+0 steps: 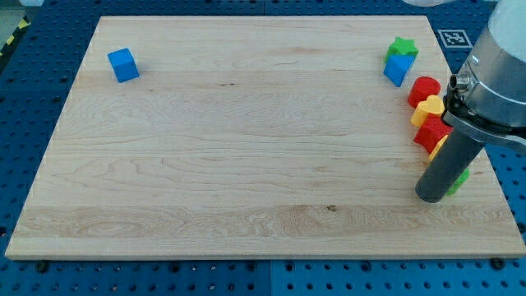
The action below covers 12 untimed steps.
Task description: Place the blue cube horizontally to the green star
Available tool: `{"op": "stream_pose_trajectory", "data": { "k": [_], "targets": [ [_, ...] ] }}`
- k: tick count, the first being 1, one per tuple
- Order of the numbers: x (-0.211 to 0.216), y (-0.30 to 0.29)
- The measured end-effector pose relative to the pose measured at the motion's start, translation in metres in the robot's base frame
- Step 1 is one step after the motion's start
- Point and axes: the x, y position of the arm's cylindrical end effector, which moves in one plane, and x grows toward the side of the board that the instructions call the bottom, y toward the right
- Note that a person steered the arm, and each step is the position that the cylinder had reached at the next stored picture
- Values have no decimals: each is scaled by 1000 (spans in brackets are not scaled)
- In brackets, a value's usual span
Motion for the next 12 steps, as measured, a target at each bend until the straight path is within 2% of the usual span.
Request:
{"op": "stream_pose_trajectory", "data": {
  "k": [1, 2, 3, 4, 6, 7, 8, 9, 11, 12],
  "targets": [
    [0, -13],
    [-2, -100],
    [-2, -112],
    [-23, -154],
    [-136, -310],
    [-164, -373],
    [-191, -394],
    [-192, -403],
    [-186, -482],
    [-203, -472]
  ]
}}
